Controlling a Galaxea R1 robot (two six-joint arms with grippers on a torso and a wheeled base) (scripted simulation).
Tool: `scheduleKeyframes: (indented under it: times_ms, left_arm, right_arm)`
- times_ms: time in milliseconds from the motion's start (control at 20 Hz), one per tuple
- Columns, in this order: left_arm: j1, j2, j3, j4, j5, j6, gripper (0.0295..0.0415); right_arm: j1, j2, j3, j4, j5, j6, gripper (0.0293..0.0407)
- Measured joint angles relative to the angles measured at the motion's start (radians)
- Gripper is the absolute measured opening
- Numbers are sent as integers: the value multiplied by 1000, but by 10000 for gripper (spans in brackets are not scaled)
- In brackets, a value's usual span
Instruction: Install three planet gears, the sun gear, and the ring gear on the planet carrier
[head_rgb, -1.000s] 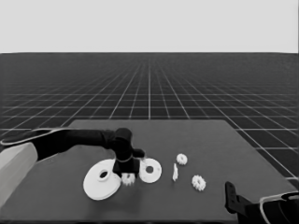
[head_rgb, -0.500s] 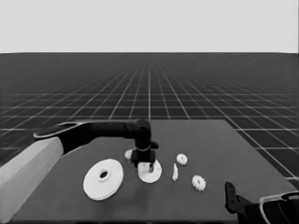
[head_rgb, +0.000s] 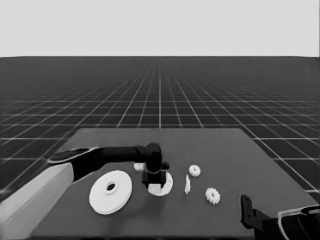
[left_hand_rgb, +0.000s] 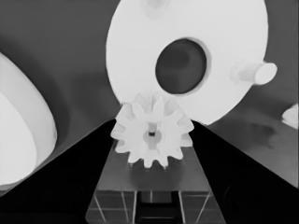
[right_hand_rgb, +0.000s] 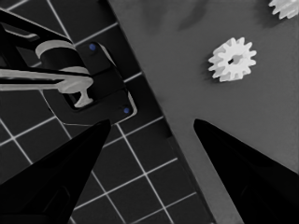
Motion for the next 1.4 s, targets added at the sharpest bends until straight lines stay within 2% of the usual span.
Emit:
scheduleKeyframes:
  times_ms: [200,300,350,400,700,750,850,1000,1200,1300,1400]
  left_arm:
    - [6,1,-5,6,-2,3,312]
    - [6,1,-5,6,-3,3,372]
    - [6,1,-6,6,-3,4,381]
    - [6,1,-6,7,-3,4,383]
    - [6,1,-6,7,-3,4,385]
    - [-53,-11,47,-57,19,-33,385]
    - [-127,-16,82,-125,28,-59,385]
    - [-157,-17,91,-155,29,-66,385]
    - [-163,-17,92,-162,29,-67,385]
    - [-203,-99,-179,-211,-32,285,385]
    - [-210,-84,-350,-229,-46,433,385]
  right_arm:
    - [0,0,0,0,0,0,385]
    - [0,0,0,0,0,0,385]
    - [0,0,0,0,0,0,385]
    - [0,0,0,0,0,0,385]
    - [0,0,0,0,0,0,385]
    - [0,0,0,0,0,0,385]
    - [0,0,0,0,0,0,385]
    - [0,0,0,0,0,0,385]
    - [0,0,0,0,0,0,385]
    - [0,0,0,0,0,0,385]
    - [0,0,0,0,0,0,385]
